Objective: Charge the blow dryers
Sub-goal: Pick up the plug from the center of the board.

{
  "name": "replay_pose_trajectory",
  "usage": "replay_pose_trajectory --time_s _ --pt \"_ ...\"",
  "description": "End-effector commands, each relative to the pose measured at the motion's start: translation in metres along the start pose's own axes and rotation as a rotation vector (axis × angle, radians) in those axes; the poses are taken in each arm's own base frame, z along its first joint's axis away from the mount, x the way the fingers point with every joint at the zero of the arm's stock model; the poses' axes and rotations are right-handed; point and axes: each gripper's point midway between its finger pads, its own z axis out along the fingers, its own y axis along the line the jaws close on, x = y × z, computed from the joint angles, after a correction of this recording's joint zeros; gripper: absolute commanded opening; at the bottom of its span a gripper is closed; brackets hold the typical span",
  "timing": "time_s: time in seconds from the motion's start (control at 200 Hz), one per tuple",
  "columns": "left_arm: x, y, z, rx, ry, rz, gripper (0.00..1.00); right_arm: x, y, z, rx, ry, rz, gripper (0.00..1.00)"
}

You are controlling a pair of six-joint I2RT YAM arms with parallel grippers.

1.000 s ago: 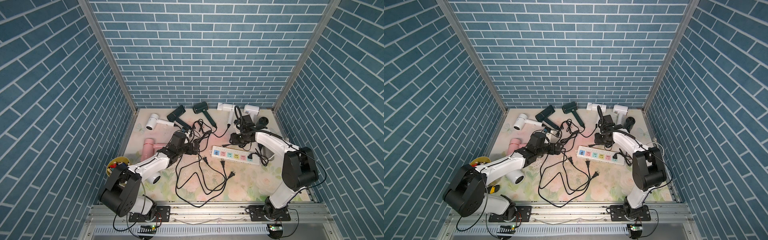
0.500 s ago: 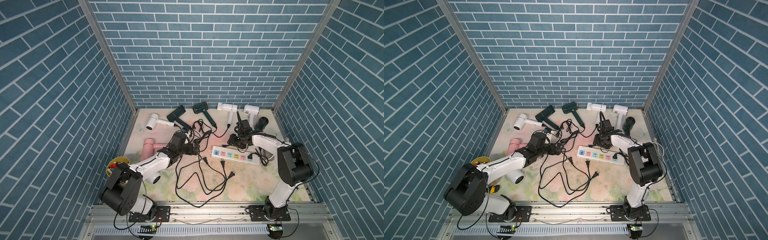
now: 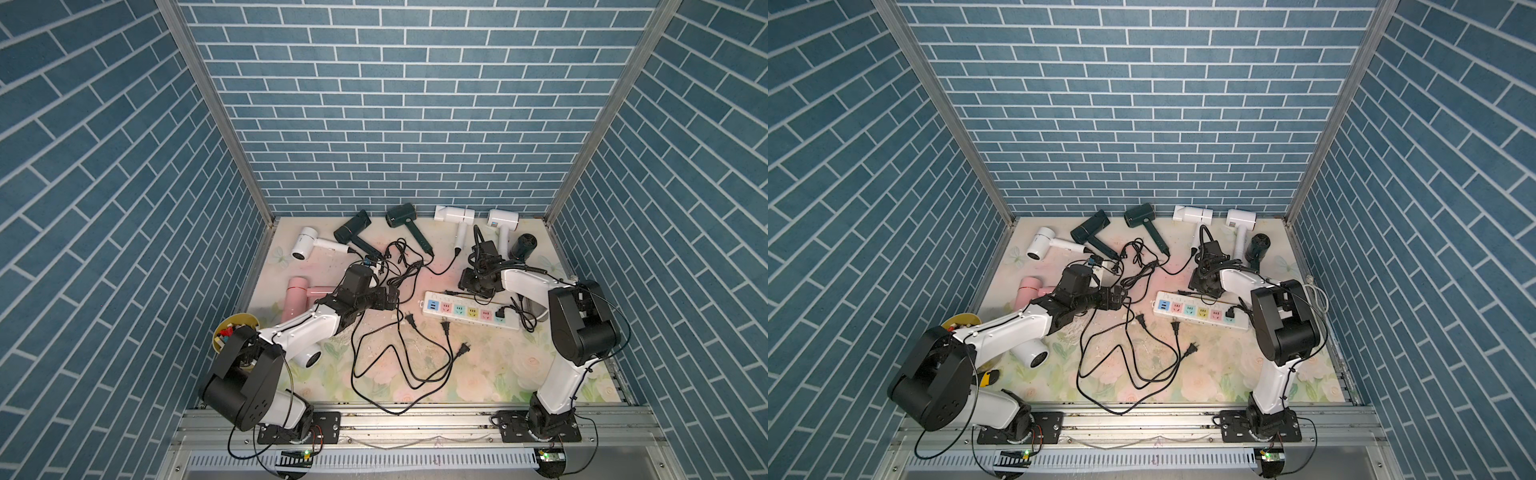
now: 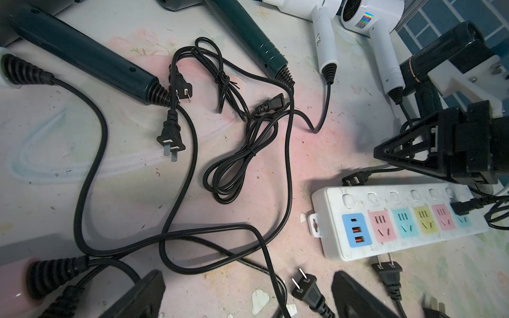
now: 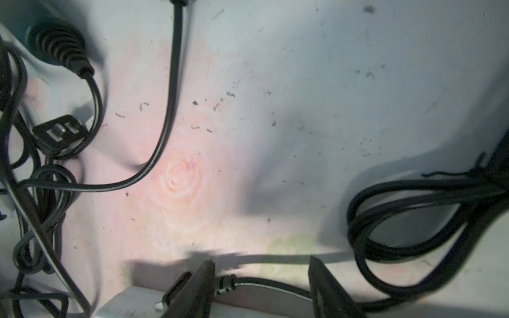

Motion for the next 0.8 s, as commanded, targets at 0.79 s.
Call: replay_pose_trajectory --time_s 0.79 --pt "0.000 0.001 0.007 -0.003 0.017 0.002 1.00 0.057 0.008 -0.004 -0.016 0.443 -0.689 0.49"
